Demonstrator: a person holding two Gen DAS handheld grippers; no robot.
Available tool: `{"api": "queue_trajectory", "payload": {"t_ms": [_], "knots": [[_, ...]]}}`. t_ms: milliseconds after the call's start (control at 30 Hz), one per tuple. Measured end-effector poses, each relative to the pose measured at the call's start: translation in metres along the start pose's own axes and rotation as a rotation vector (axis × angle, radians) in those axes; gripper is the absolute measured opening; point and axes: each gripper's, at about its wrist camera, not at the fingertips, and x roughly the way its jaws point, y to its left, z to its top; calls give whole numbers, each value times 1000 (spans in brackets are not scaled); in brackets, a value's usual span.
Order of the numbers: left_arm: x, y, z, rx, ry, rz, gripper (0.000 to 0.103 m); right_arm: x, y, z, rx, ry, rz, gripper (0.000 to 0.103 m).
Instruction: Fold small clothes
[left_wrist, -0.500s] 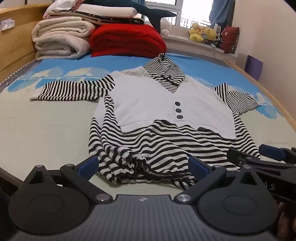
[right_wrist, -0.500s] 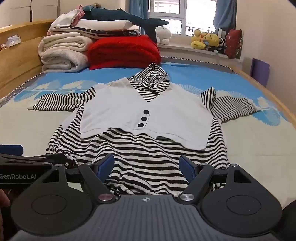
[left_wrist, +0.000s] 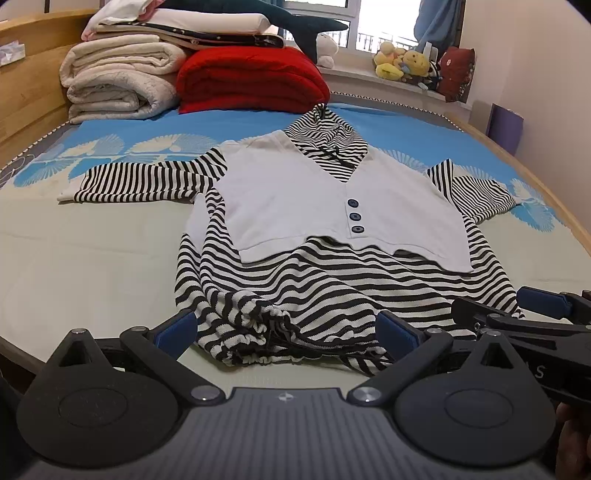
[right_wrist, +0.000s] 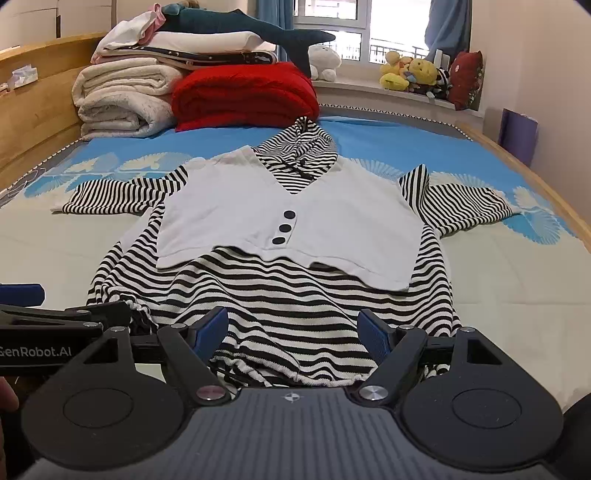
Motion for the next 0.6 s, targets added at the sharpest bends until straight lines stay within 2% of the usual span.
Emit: {"api": "queue_trajectory", "payload": {"t_ms": [600], "knots": [[2,-1,-1,5,-4,3,102,2,2,0,0,12,-6,78]]}}
